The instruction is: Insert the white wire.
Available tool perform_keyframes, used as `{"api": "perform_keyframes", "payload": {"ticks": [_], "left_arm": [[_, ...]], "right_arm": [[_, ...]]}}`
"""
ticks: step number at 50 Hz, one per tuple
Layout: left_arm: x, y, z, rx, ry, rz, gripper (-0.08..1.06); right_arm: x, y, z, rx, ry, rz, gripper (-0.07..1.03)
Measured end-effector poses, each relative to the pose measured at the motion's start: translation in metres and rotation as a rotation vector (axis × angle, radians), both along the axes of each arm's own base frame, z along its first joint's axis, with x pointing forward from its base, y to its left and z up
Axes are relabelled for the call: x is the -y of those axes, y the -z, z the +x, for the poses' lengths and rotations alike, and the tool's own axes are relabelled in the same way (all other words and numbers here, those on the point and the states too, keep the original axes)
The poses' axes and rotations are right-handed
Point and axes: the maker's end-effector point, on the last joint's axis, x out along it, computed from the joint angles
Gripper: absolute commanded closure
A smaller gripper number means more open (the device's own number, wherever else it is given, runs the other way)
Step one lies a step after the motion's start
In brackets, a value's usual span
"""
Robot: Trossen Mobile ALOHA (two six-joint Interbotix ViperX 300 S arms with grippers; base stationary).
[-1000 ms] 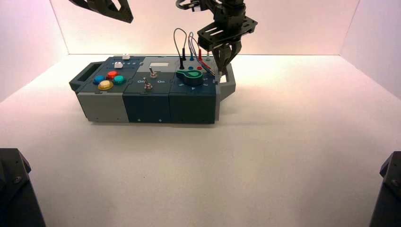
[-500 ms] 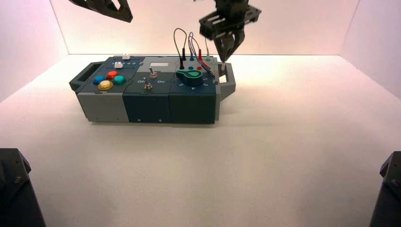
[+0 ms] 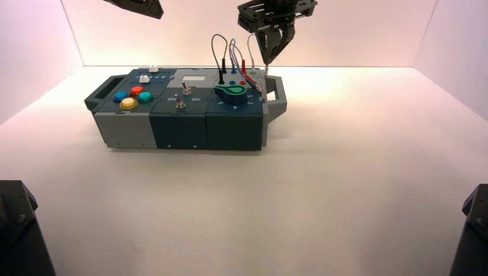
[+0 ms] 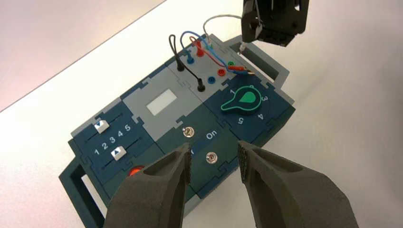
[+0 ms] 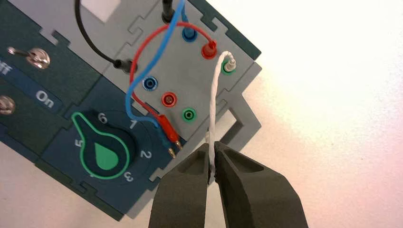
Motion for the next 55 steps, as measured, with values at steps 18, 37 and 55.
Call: {"api": "perform_keyframes", "payload": {"ticks": [18,37,55], "left_arm": [[0.0,0.004,-0.001,-0.012,0.0,0.006,0.44],[-0.001,0.003,0.001,-0.003,-0.004,0.004,0.44],[-0.001,0.003,0.002,-0.001,-0.006,0.005,0.44]], "right_arm": [[-0.006,-0.004,0.001,0.001,0.011,0.031,0.98],[-0.011,-0.005,0.002,0.0,0.021,0.058,0.98],[-0.014,-0.001,0.003,-0.004,0.019,0.06,0.98]]}}
